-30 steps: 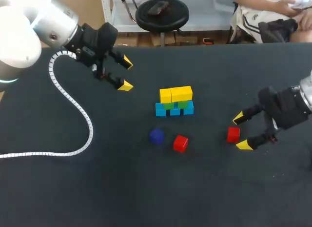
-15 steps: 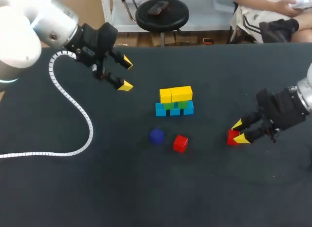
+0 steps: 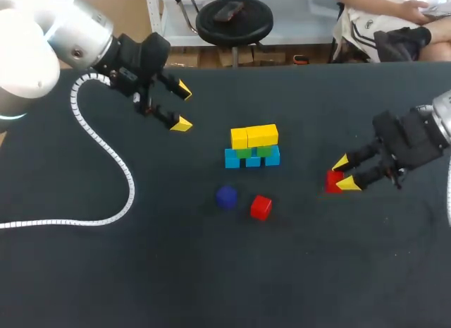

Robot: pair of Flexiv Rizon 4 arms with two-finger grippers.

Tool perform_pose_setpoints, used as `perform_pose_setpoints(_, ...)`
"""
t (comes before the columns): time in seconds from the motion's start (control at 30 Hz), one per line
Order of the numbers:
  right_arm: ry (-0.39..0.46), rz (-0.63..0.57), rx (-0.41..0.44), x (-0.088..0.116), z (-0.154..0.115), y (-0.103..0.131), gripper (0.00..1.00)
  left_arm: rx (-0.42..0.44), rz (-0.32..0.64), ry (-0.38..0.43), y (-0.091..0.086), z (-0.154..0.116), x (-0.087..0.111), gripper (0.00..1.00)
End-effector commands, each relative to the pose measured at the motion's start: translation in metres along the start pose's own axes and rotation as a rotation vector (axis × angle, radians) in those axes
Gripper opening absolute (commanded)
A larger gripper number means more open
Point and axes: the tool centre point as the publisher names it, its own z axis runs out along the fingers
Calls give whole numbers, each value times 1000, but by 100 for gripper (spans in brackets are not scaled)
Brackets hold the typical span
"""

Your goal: Place the blue cubes, place green cubes on the blue cubes, place the yellow cubes on the green cubes, then place the red cubes on the yellow cubes, and place purple cube on the red cubes.

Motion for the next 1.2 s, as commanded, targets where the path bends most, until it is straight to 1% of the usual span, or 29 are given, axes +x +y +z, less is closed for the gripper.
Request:
perform_pose_setpoints(0.03, 13, -47, -50, -13, -1, -15, 0, 3, 3, -2, 2, 0, 1, 100)
perform_pose_setpoints(0.3, 31, -92, -102, -49, 1, -42, 0, 3, 3, -2, 2, 0, 1, 100)
perform_pose_setpoints(0.4, 22, -113, -115, -62, 4, -51, 0, 3, 3, -2, 2, 0, 1, 100)
perform_pose_setpoints(0.67, 51, -133, -156, -93, 18, -71, 0, 3, 3, -2, 2, 0, 1, 100)
perform_pose_setpoints(0.9, 54, -136, -161, -110, 24, -72, 0, 3, 3, -2, 2, 0, 1, 100)
perform_pose_setpoints(1.2, 53, -145, -160, -124, 32, -69, 0, 3, 3, -2, 2, 0, 1, 100)
